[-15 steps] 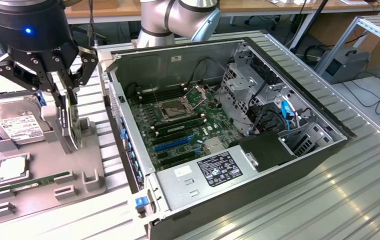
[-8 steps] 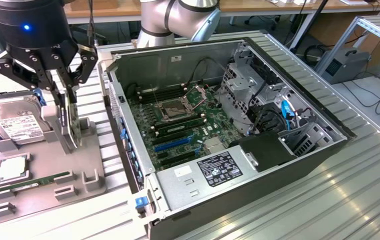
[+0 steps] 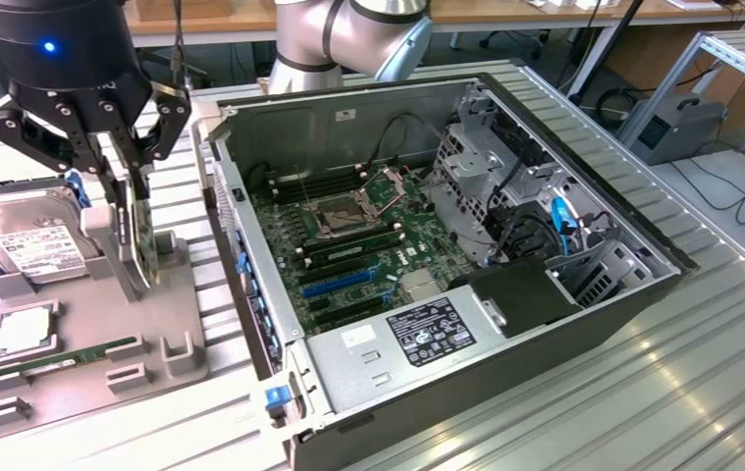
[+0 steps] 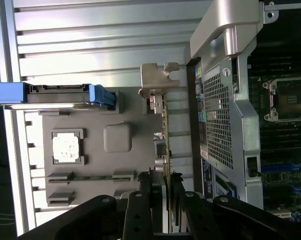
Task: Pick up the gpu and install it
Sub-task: 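Pick up the gpu and move the gpu toward the slot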
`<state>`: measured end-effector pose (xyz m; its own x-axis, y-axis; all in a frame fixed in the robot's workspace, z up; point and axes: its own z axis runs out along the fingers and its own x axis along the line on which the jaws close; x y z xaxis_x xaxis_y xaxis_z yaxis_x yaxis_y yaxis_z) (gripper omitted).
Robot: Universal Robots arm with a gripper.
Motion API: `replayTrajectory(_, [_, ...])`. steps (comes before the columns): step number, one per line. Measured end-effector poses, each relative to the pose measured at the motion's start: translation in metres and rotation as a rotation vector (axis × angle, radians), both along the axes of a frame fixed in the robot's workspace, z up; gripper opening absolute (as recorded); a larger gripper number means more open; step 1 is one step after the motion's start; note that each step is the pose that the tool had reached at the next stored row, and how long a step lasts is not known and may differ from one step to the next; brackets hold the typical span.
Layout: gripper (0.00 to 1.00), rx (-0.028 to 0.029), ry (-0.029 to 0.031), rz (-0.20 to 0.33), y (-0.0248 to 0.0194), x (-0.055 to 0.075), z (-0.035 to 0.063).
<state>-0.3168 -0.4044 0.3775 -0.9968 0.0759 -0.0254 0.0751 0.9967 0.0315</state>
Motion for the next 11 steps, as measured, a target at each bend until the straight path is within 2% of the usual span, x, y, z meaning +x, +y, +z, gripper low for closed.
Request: replayTrajectory(11, [0.27,0.0,0.0,0.0,0.0,0.0,0.0062])
